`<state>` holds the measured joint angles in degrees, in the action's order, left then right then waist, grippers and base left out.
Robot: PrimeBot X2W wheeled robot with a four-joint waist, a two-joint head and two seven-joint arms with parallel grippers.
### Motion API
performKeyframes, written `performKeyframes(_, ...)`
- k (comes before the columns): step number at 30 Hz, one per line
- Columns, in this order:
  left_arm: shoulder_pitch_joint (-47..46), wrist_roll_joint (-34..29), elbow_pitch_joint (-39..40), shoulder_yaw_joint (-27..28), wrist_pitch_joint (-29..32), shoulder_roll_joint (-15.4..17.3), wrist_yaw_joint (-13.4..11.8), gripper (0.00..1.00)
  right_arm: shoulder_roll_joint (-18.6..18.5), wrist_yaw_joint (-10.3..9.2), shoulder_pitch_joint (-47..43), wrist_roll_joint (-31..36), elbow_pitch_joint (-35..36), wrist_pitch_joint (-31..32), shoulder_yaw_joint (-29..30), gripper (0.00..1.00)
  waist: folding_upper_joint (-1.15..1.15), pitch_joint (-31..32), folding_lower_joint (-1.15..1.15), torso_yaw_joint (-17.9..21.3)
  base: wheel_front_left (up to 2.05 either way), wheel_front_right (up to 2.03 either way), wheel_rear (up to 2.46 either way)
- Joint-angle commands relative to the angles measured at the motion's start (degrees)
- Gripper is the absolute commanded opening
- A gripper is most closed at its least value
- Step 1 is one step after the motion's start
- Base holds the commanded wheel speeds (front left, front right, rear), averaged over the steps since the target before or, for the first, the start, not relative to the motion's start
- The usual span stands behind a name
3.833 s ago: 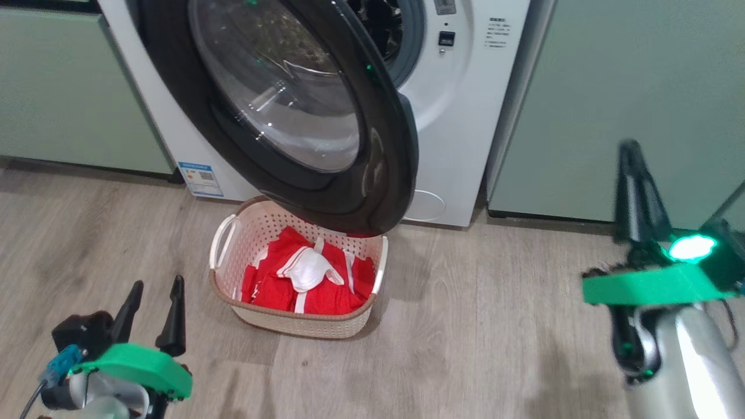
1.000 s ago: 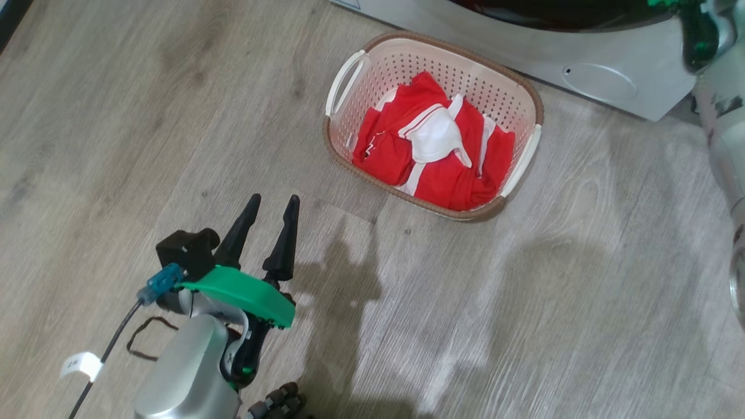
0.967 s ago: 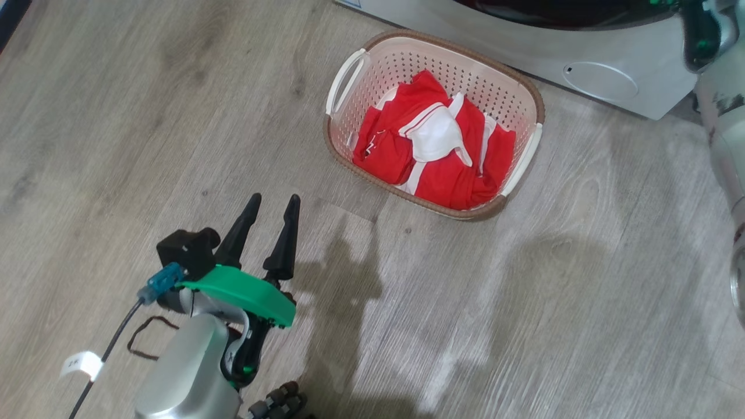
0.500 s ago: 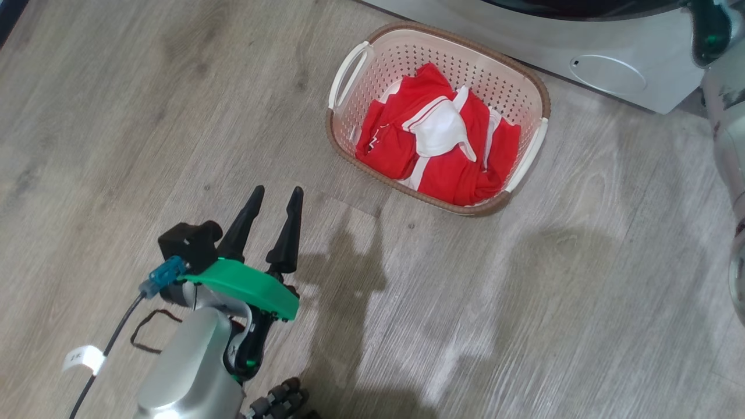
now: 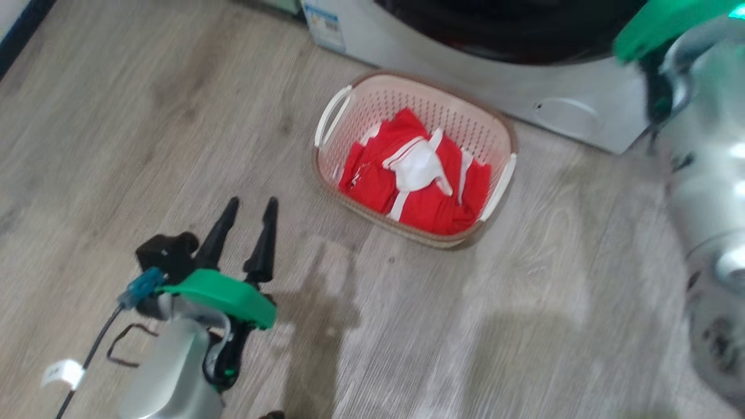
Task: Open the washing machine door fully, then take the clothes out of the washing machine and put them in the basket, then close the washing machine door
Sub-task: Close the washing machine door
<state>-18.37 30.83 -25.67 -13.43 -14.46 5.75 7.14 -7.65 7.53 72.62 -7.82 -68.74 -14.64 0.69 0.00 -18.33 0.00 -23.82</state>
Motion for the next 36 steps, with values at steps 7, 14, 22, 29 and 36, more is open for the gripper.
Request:
performKeyframes(7, 1.7, -1.1, 1.5, 5.4, -0.5, 4.5, 0.4, 1.0, 3.6, -0.04, -10.8, -5.1, 8.7, -0.4, -6.1, 0.0, 0.0, 8.6, 0.0, 4.4, 0.0, 0.0, 0.0)
performKeyframes(14, 2.9, -2.8, 1.3, 9.6, -0.5, 7.9, 0.4, 1.0, 3.3, -0.04, -25.5, -9.6, 19.5, -0.4, -7.3, 0.47, 0.0, 16.2, 0.0, 9.3, 0.0, 0.0, 0.0)
performKeyframes(22, 1.5, -6.8, 1.3, 10.2, -0.5, 11.0, 0.4, 1.0, 2.7, -0.04, -37.2, -9.3, 28.2, -0.4, -4.1, 1.0, 0.0, 19.4, 0.0, 14.1, 0.0, 0.0, 0.0)
performKeyframes(29, 1.1, -6.9, -0.8, 9.5, -0.5, 10.6, 0.4, 1.0, 3.2, -0.04, -47.4, -6.5, 36.7, -0.4, 1.0, 1.0, 0.0, 21.0, 0.0, 16.7, 0.0, 0.0, 0.0)
performKeyframes(36, 2.2, -8.5, -2.2, 9.5, -0.5, 10.3, 0.4, 1.0, 4.4, -0.04, -56.3, -4.6, 43.4, -0.4, 3.7, 1.0, 0.0, 21.5, 0.0, 18.4, 0.0, 0.0, 0.0)
